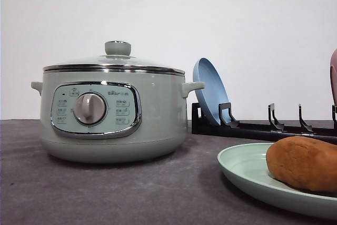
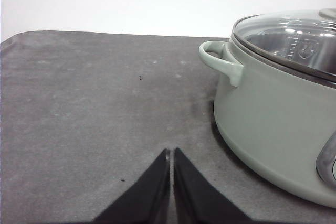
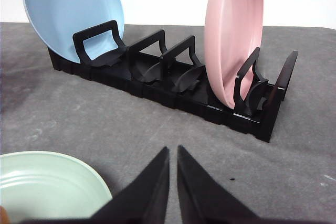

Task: Transfer potato from steamer to green plate

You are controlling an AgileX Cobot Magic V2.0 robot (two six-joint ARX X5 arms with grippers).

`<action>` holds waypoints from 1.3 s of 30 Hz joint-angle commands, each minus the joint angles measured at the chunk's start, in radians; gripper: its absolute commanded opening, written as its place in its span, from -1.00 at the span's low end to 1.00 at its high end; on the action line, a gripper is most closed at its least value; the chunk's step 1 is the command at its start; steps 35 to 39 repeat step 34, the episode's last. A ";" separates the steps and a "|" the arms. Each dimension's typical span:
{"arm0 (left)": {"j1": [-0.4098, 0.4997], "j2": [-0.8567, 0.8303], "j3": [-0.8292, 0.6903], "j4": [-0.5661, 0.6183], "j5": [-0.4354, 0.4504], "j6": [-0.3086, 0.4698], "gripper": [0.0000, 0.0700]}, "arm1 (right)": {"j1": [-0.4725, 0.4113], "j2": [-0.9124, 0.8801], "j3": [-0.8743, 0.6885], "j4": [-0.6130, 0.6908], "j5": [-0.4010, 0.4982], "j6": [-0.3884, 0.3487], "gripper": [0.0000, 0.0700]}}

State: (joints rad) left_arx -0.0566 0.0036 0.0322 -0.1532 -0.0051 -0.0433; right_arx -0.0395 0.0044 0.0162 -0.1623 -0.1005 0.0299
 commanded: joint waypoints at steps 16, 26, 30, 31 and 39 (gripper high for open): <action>0.000 0.000 -0.020 0.012 -0.004 -0.002 -0.99 | 0.016 -0.001 -0.005 0.005 0.004 -0.007 -0.96; 0.000 0.000 -0.020 0.012 -0.004 -0.002 -0.99 | 0.018 -0.001 -0.005 0.005 0.003 -0.007 -0.96; 0.000 0.000 -0.020 0.012 -0.004 -0.002 -0.99 | 0.018 -0.001 -0.005 0.005 0.004 -0.007 -0.96; 0.000 0.000 -0.020 0.012 -0.004 -0.002 -0.99 | 0.018 -0.001 -0.005 0.005 0.003 -0.007 -0.96; 0.000 0.000 -0.020 0.012 -0.004 -0.002 -0.99 | 0.018 -0.001 -0.005 0.005 0.003 -0.007 -0.96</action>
